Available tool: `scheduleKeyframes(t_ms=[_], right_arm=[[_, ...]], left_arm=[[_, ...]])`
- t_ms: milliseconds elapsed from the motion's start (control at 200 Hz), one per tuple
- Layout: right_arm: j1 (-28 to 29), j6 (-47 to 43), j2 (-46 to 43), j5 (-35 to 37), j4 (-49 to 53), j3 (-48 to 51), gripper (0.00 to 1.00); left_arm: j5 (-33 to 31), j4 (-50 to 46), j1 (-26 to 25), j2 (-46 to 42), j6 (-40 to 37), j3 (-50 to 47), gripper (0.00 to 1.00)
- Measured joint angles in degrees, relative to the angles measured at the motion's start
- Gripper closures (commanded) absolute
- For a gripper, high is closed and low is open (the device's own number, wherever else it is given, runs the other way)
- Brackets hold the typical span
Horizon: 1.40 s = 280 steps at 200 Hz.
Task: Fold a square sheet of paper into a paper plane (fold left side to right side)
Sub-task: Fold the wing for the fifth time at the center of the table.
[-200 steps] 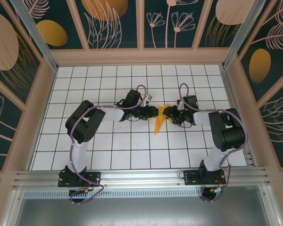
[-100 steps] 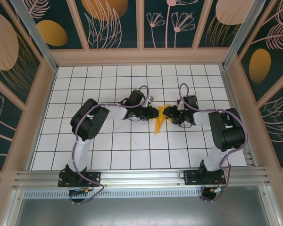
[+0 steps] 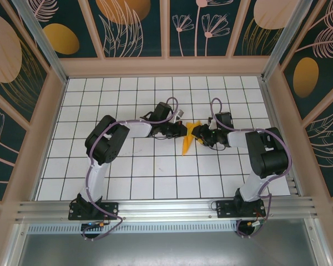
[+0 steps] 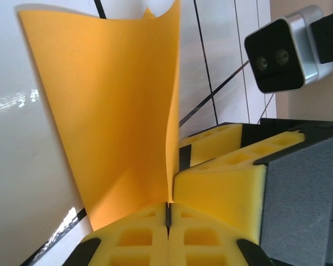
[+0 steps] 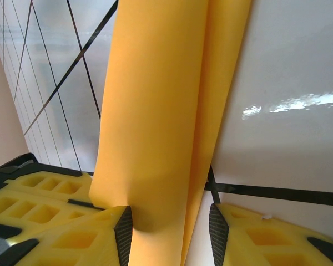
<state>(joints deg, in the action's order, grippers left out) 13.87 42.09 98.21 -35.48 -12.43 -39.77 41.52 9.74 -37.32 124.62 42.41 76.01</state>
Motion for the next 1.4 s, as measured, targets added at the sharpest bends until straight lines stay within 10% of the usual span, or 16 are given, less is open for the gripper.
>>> scheduleKeyframes(t_ms=[741, 1401], right_arm=[[-3.72, -2.58, 0.37, 3.67, 8.46, -11.76, 0.12], [-2.12, -3.19, 8.66, 5.53, 12.98, -20.63, 0.09]], left_arm=[[0.02, -1.18, 0.48, 0.52, -1.29, 0.2, 1.0], [0.07, -0.98, 0.48, 0.52, -1.29, 0.2, 1.0]])
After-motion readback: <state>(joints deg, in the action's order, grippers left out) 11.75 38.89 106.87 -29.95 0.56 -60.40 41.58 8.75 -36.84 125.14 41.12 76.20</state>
